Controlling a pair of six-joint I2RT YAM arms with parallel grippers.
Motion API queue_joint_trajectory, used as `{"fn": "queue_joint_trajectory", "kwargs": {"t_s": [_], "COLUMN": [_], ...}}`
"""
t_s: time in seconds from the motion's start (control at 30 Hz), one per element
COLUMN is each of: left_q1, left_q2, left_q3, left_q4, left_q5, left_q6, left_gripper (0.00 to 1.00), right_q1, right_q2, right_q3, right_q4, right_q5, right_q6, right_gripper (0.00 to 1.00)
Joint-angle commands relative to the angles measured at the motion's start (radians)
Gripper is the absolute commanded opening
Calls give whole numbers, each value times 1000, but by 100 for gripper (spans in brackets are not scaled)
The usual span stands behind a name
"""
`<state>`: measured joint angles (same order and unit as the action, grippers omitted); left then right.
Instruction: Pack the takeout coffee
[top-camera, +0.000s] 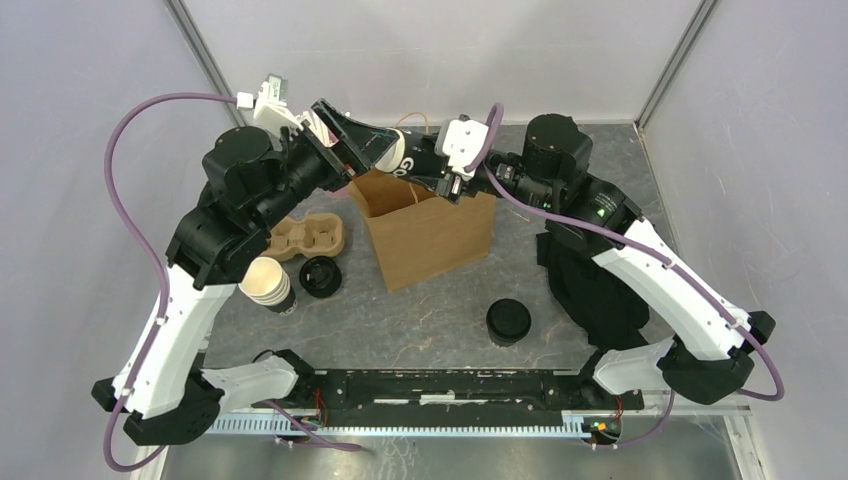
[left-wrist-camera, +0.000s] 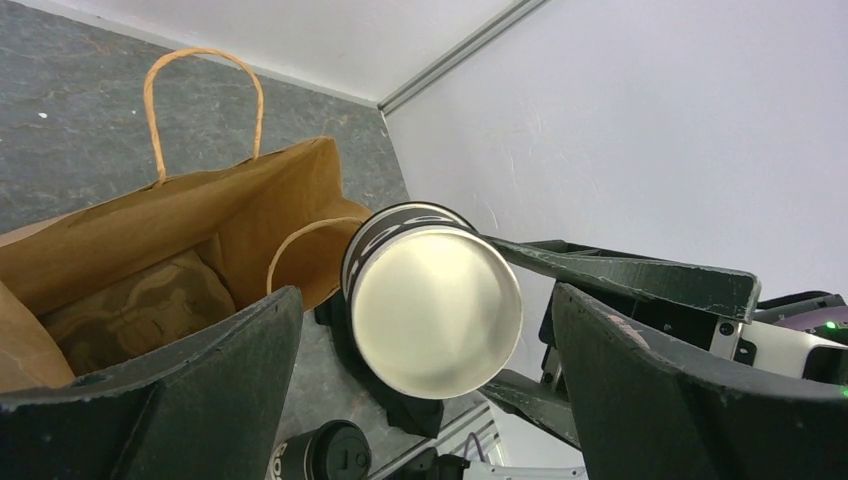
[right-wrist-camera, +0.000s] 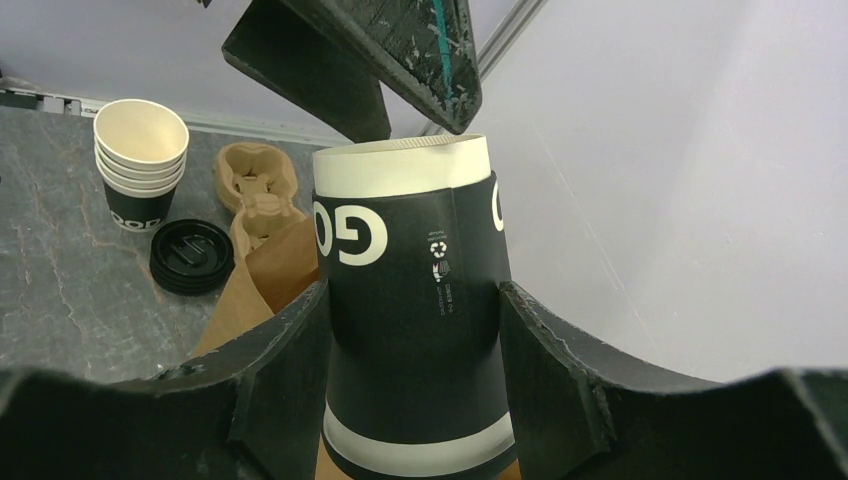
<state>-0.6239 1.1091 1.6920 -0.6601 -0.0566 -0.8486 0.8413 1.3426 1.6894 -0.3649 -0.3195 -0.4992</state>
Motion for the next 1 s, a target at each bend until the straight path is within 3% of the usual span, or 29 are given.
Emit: {"fn": "queue_joint_trajectory", "kwargs": {"t_s": [0.0, 0.4, 0.5, 0.6, 0.8, 0.97], "left_q1": [0, 0, 0, 0, -1, 1], "left_q2": [10, 58, 61, 52, 0, -16], "left_q3": [19, 32, 28, 7, -93, -116], "left_q4": [32, -32, -28, -8, 84, 83], "left_q5": [51, 89, 95, 102, 111, 61], "left_q6": [-20, -14, -23, -48, -156, -207], "left_gripper": [99, 87, 82, 71, 53, 47], "right_q1": [-2, -3, -3, -3, -1, -2], "right_q2": [-22, -23, -25, -30, -46, -84], "right_q3": [-4, -4, -6, -13, -28, -61], "right_q4": [26, 6, 0, -5, -5, 8], "right_q5": [-15, -14, -12, -2, 28, 118], "right_q6": [0, -16, -20, -21, -5, 31], "right_gripper": [51, 51, 51, 52, 65, 98]}}
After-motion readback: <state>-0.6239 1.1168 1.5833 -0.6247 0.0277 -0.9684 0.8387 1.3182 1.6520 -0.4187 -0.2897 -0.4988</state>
